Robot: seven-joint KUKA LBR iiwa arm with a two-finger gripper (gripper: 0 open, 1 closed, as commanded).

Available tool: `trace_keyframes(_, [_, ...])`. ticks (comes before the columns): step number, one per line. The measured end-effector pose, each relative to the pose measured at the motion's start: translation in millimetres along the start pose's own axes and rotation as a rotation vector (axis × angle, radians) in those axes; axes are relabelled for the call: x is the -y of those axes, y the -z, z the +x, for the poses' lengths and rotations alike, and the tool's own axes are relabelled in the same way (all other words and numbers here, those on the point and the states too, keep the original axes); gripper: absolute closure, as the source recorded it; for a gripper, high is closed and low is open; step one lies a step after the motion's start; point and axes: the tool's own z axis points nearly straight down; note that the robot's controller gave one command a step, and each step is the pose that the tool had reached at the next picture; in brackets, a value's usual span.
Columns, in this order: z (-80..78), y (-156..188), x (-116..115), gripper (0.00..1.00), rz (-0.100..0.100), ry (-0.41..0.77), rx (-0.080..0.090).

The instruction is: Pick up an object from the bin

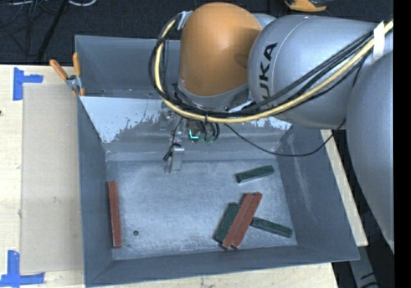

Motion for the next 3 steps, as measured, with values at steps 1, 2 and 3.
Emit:
trace_keyframes(1, [-5.9, -158, 37, 0.00, 0.001, -0.578, 0.000])
trace_keyframes(2, [7.9, -125, 133, 0.00, 0.002, -0.403, 0.008])
trace_keyframes(3, [4.7, -117, 221, 0.00, 0.002, -0.204, 0.009])
